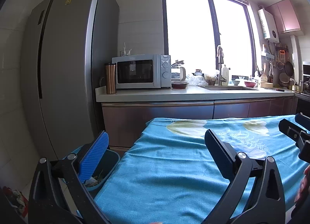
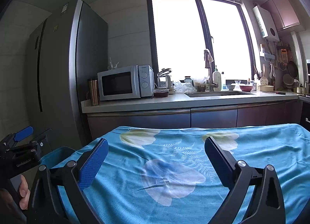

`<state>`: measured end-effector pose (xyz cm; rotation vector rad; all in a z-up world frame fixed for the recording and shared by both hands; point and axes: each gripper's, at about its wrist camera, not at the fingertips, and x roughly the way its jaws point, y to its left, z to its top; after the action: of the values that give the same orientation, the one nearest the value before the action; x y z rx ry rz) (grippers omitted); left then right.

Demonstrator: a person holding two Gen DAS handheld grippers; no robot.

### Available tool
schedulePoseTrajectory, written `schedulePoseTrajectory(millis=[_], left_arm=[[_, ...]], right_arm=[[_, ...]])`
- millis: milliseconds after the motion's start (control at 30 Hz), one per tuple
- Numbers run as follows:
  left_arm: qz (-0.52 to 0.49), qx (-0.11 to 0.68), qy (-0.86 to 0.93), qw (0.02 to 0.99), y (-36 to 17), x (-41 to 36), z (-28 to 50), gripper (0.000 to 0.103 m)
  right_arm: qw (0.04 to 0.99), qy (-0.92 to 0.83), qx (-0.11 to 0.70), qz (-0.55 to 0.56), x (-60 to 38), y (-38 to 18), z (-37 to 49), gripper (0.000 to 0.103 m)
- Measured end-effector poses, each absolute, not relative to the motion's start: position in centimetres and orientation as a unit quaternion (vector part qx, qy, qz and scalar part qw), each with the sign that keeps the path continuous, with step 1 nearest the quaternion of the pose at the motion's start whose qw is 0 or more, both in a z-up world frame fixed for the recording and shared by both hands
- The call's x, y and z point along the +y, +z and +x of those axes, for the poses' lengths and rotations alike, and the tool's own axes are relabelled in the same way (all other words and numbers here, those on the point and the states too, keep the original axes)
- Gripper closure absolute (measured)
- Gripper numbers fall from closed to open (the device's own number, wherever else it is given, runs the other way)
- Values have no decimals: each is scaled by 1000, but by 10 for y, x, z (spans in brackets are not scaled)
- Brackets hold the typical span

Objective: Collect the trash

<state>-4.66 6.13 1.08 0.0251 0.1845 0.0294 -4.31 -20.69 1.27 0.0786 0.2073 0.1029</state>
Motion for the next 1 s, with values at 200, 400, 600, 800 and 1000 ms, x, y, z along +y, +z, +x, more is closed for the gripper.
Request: schedulePoseTrajectory(millis=[200,400,600,800,1000], left_arm=[[14,85,16,996,10,61,-47,6],[17,82,17,996,9,60,-48,6],[20,77,20,997,8,58,-50,6],[20,72,22,997,8,58,-51,6],[22,68,25,997,8,58,-54,6]], right_arm=[[993,43,101,38,-209,13,-47,7],[994,36,99,38,-211,13,-47,7],[994,34,98,37,-211,13,-48,7],[994,33,96,36,-210,13,-48,7],[994,31,97,37,-210,12,-48,7]])
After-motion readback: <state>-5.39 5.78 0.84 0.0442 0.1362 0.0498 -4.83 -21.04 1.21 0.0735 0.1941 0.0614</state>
